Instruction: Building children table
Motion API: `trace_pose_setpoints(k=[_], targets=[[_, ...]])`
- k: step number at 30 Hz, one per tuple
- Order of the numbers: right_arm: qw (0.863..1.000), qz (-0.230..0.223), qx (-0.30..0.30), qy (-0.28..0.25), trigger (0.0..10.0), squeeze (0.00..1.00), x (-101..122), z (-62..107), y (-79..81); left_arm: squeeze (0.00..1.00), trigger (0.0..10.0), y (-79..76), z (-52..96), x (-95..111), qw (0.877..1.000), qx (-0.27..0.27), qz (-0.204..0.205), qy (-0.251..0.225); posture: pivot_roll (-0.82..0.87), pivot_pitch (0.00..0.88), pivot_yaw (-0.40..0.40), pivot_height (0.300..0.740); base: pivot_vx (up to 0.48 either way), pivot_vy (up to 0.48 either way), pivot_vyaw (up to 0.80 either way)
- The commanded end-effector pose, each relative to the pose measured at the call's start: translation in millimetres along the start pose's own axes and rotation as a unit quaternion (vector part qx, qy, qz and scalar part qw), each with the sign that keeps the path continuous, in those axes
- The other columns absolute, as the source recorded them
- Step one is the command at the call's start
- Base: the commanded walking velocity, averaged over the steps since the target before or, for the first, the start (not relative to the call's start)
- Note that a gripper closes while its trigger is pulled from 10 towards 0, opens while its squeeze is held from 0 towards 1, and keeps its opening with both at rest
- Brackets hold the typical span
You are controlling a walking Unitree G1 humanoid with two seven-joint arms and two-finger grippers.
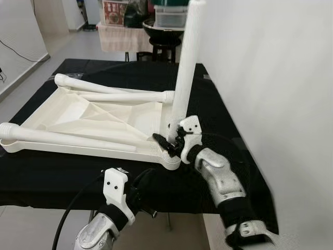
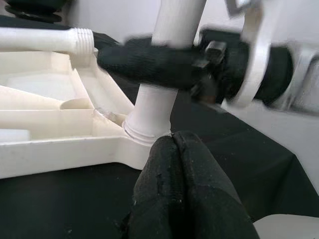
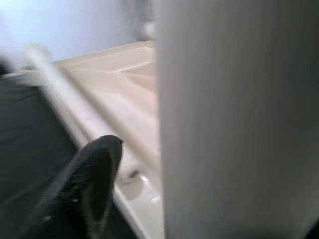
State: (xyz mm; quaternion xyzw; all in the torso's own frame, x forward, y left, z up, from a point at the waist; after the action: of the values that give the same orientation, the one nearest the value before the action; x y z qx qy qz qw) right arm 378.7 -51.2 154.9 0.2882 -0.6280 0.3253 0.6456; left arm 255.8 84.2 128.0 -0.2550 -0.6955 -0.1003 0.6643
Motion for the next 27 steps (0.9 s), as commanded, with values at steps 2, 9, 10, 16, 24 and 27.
trace_pose_setpoints(k=[2, 9, 10, 16, 24, 27], targets=[[0.997, 0.025, 0.065, -0.021, 10.0, 0.44, 18, -1.7, -0.2, 0.0, 10.0, -2.3, -0.3, -2, 1.0, -0.002, 0.001, 0.003, 0.1, 0.012, -0.092, 0.74, 0.0, 0.0, 0.0], [0.991, -0.004, 0.135, -0.009, 10.0, 0.0, 27, 1.7, -13.4, 0.0, 10.0, -3.7, 1.1, -1, 1.0, -0.001, 0.0, 0.003, 0.14, 0.028, -0.1, 0.74, 0.0, 0.0, 0.0], [0.989, -0.017, 0.147, 0.0, 10.0, 0.0, 25, 3.4, -14.8, 0.0, 10.0, -4.4, 1.6, -1, 1.0, -0.001, -0.001, 0.004, 0.14, 0.032, -0.101, 0.74, 0.0, 0.0, 0.0], [0.991, -0.033, 0.13, 0.027, 10.0, 0.0, 19, 4.7, -25.0, 0.0, 10.0, -4.6, 4.6, -1, 1.0, 0.007, -0.01, 0.007, 0.16, 0.041, -0.104, 0.74, 0.0, 0.0, 0.0], [0.994, -0.063, 0.086, 0.018, 0.0, 0.0, 13, 21.4, -46.4, 0.0, 10.0, -2.1, 9.9, 2, 0.999, 0.028, -0.037, 0.004, 0.15, 0.047, -0.096, 0.74, 0.0, 0.0, 0.0], [0.995, -0.067, 0.073, 0.018, 0.0, 0.0, 6, 33.8, -54.3, 0.0, 10.0, -1.0, 10.9, 4, 0.998, 0.035, -0.043, 0.0, 0.14, 0.049, -0.091, 0.74, 0.0, 0.0, 0.0]])
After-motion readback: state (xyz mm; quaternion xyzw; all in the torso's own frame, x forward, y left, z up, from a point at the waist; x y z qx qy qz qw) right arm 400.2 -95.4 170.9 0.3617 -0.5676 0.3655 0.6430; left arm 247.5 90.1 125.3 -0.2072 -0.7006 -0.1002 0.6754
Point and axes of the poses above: a point about 5 cm out from each wrist's last joint towards the gripper, its own z axis pointing back from the gripper into the wrist, its own x axis along the axis of the wrist's last joint, y = z × x, the point moved 5 cm from there along -z, pointing out of the wrist towards the gripper, and after that the axes turned 1 degree about z, right-handed, at the moved point
